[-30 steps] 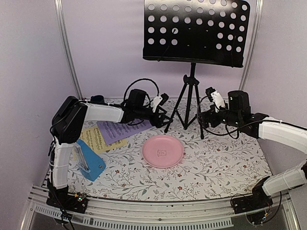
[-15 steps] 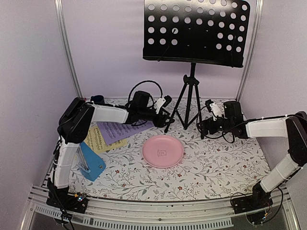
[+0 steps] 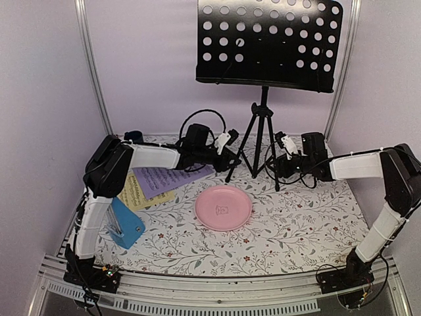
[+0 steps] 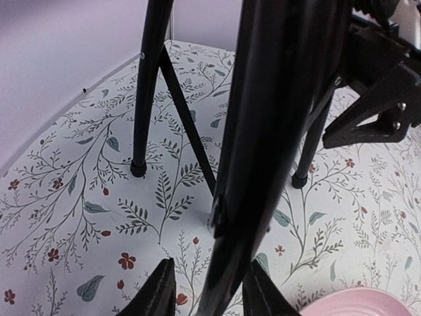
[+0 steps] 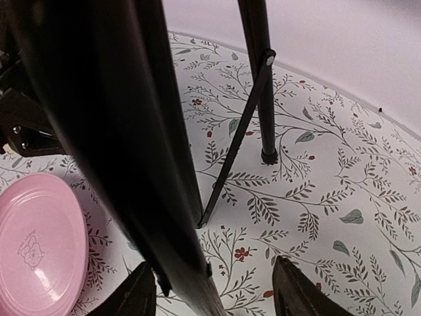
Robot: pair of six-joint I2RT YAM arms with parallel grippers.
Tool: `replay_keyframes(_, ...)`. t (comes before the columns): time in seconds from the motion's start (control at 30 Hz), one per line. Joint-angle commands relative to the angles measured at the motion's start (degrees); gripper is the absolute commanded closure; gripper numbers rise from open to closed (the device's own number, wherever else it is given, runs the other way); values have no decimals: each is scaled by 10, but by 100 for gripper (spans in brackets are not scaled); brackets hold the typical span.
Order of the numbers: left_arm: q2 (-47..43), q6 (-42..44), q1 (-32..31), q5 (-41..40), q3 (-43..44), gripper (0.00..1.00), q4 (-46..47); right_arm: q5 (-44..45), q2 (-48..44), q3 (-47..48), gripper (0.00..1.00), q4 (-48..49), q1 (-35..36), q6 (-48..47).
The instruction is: Set up the instrument practice props
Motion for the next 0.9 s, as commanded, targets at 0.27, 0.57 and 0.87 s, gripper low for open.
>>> replay_keyframes(0.27, -11, 17, -8, -7, -4, 84, -18, -29, 6, 12, 59, -36, -2, -2)
replay_keyframes(0.57, -39, 34, -2, -11, -24, 95, -29, -31, -12, -3, 79, -47, 0, 6)
replay_keyframes(0.87, -53, 50, 10, -15, -16, 100, -59, -7, -47, -14, 100, -64, 8, 36)
